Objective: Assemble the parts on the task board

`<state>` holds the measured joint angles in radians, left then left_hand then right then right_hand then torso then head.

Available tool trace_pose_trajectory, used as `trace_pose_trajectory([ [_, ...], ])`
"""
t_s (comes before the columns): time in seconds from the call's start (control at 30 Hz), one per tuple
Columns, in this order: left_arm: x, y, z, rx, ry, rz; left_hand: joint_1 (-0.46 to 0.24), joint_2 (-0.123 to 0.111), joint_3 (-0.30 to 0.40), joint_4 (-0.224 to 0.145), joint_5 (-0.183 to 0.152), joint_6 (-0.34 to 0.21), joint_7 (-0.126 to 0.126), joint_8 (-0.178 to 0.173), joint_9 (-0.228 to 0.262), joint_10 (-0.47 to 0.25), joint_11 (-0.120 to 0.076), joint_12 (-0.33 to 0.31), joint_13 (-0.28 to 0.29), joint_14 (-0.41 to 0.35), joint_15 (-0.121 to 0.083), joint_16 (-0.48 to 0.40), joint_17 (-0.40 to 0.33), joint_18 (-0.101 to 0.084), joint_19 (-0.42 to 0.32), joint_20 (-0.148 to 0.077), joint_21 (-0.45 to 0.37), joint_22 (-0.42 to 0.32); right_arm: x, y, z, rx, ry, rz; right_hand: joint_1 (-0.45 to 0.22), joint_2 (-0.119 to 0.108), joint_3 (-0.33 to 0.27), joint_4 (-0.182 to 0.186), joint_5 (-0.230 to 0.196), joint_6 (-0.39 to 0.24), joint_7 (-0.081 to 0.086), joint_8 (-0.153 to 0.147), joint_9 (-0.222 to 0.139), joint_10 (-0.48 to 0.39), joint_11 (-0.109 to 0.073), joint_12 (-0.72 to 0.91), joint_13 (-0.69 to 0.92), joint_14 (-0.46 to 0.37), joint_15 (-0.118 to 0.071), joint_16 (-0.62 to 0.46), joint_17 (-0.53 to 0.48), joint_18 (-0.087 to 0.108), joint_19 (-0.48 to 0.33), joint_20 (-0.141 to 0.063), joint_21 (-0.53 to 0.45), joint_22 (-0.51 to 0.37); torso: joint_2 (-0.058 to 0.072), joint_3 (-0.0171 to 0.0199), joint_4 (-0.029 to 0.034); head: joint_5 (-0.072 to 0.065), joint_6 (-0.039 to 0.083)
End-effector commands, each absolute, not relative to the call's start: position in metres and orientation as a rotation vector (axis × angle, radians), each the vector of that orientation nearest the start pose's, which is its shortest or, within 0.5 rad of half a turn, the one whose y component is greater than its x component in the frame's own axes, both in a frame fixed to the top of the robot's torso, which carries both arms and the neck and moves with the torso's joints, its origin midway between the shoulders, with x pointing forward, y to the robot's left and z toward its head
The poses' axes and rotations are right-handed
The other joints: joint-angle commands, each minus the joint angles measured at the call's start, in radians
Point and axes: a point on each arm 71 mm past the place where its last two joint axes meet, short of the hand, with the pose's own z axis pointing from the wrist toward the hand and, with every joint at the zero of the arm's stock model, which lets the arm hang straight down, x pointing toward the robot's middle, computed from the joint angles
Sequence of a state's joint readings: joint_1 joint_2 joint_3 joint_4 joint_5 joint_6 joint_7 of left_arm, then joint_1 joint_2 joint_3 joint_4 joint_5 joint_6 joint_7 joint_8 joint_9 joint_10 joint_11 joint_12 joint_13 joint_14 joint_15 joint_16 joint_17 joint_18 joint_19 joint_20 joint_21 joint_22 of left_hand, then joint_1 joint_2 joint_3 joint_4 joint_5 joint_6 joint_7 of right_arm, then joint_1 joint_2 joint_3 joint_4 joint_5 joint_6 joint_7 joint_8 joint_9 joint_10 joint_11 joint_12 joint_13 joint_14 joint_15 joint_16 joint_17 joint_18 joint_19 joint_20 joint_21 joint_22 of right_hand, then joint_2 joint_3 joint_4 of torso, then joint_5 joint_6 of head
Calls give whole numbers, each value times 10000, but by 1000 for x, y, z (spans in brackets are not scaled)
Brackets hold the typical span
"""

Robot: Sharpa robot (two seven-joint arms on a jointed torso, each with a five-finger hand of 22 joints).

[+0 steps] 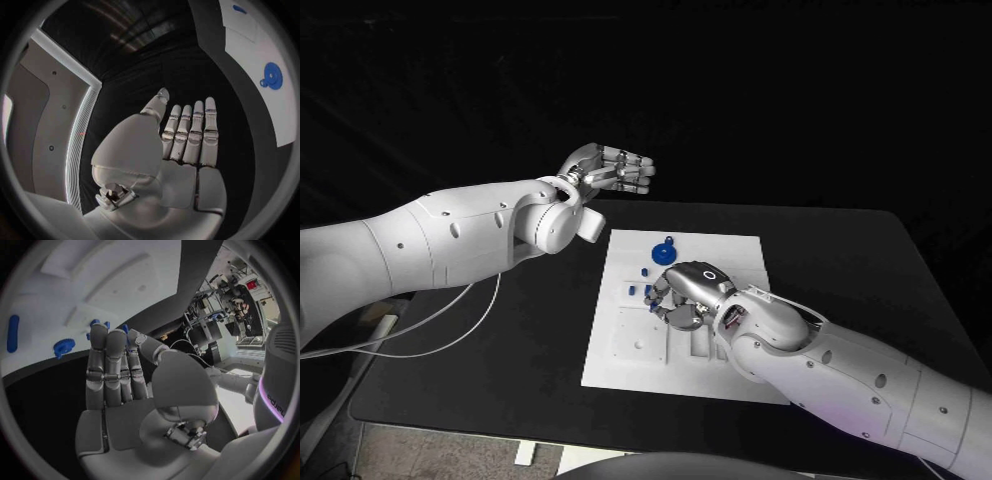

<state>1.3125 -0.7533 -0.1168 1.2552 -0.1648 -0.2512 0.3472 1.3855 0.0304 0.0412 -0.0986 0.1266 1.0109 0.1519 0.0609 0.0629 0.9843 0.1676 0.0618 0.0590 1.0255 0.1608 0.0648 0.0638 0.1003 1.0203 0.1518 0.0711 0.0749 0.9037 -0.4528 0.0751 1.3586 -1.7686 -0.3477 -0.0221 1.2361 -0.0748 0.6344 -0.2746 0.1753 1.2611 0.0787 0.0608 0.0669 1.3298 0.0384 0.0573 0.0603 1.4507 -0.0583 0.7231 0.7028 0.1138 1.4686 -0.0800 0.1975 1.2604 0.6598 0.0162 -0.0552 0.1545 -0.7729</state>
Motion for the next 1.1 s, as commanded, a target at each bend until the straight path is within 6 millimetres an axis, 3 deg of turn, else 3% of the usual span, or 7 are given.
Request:
trace_pose_trajectory([
  [0.03,545,238,-159,-8788,14480,-13778,-26,92,-28,15,-35,87,-6,23,14,38,18,37,-8,-17,30,-43,-14,29,33,-7,22,-16,433,-35,-281,-4573,16362,8754,-50,97,-15,-19,44,77,1,30,9,162,-97,28,16,14,-49,16,8,120,297,-44,-26,18,-4,-8,-11,33,-54],
  [0.43,544,234,-159,-8759,14530,-13865,-12,106,-24,15,-23,90,-7,18,12,40,17,31,-9,-15,26,-44,-14,23,37,-14,22,-16,431,-35,-292,-5066,16685,8172,-54,99,-6,-35,20,87,0,29,6,160,-96,27,13,12,-49,18,6,114,294,-45,-24,30,3,7,-19,54,-127],
  [0.63,544,233,-159,-8746,14572,-13916,-21,119,-21,25,-27,91,-6,24,15,45,16,37,-8,-14,24,-44,-14,24,37,-12,22,-16,430,-34,-296,-5150,16714,7961,-50,89,22,-42,-17,104,-5,29,6,168,-99,26,13,17,-50,32,8,104,300,-47,-13,50,1,6,-29,-65,-90],
  [0.8,544,232,-159,-8741,14584,-13934,-22,120,-21,25,-27,90,-6,24,14,45,16,37,-8,-14,24,-44,-14,24,37,-12,22,-16,430,-34,-298,-5144,16768,7886,-53,87,52,-39,-60,102,-3,27,5,175,-100,27,13,18,-53,44,10,105,303,-53,-8,58,4,16,-8,-153,-138],
  [1.1,544,230,-159,-8716,14618,-13995,-38,125,-26,30,-22,78,-5,19,12,49,16,34,-9,-6,23,-44,-14,25,38,-14,22,-16,429,-32,-301,-5131,16773,7851,-50,81,65,-42,-53,109,-7,28,6,181,-102,27,13,19,-55,51,9,109,309,-54,-2,63,7,6,-1,-137,-159],
])
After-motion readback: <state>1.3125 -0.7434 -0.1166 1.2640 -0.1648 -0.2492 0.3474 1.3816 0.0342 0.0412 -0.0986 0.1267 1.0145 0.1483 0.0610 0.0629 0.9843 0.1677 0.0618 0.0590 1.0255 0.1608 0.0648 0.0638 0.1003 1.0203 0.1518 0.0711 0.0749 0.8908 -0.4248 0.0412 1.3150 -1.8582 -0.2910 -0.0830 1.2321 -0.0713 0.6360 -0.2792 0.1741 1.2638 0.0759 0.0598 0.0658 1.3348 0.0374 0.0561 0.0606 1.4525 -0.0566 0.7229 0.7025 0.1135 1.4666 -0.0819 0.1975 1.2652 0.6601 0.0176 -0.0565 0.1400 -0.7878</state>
